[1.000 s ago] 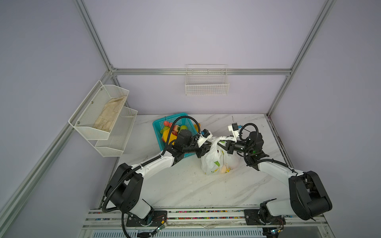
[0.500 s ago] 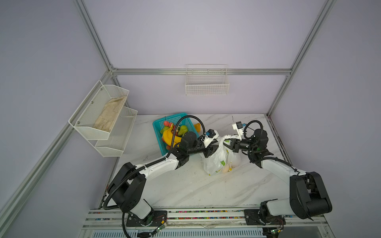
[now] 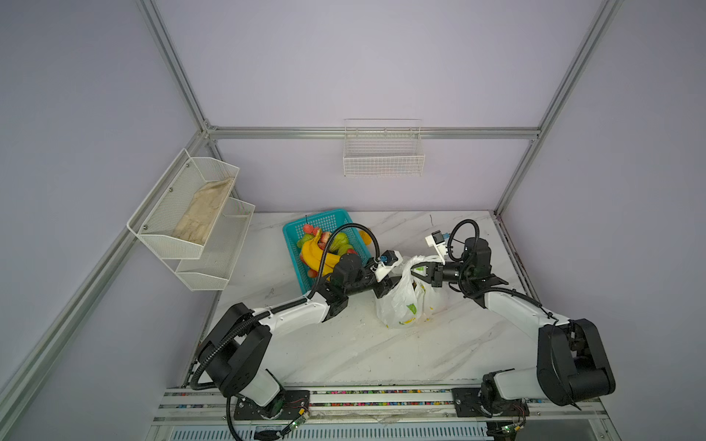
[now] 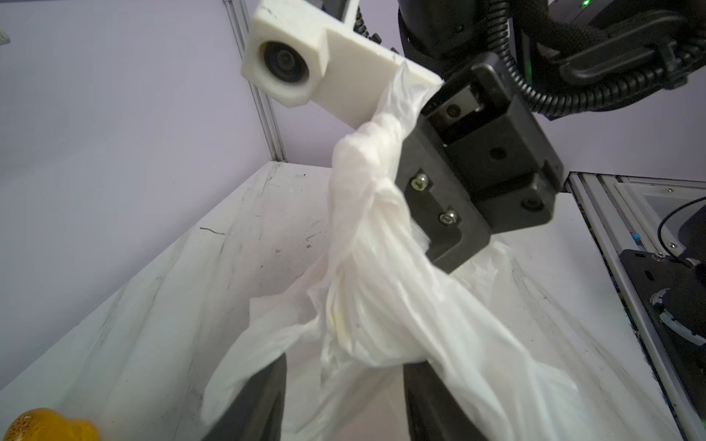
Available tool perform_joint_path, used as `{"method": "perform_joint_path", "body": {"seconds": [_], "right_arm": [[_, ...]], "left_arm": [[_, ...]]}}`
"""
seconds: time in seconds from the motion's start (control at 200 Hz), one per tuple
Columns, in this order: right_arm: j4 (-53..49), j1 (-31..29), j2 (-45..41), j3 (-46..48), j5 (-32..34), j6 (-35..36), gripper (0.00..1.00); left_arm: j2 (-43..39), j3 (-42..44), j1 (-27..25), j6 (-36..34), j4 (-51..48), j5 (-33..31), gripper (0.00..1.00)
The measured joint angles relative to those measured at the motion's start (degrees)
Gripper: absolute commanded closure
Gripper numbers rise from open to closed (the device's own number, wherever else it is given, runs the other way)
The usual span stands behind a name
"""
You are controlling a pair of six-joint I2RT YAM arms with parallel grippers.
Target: Place the fake fruits into the plastic bag and tie a complex knot
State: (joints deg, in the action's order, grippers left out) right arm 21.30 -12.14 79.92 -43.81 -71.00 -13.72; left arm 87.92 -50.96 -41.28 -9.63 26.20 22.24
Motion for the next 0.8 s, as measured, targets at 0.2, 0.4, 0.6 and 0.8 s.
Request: {"method": "perform_joint_path", "body": {"seconds": [0.2,0.4,0.6,0.8], "right_arm": [[-1.73,0.00,0.00,-0.15,0.02,2.03,1.00],[-2.60,-0.20,0.00,-0.74,0.20,2.71,1.00],[-2.23,-2.45,1.60,-1.11,0.72,2.69,1.00],[-0.96,-4.11,3.28,-1.84,0.70,2.62,1.00]], "left_arm": [[-1.29,0.28,0.02,-3.34,-0.46,-1.09,0.61],[-2.99,0.28,0.26,-5.68,-1.68,-1.36,0.52],[-3.39,0.28,0.26,-6.36,-1.53,0.39,0.49],[-2.89,0.13,0.26,-7.56,-2.21,2.60,0.49]]}}
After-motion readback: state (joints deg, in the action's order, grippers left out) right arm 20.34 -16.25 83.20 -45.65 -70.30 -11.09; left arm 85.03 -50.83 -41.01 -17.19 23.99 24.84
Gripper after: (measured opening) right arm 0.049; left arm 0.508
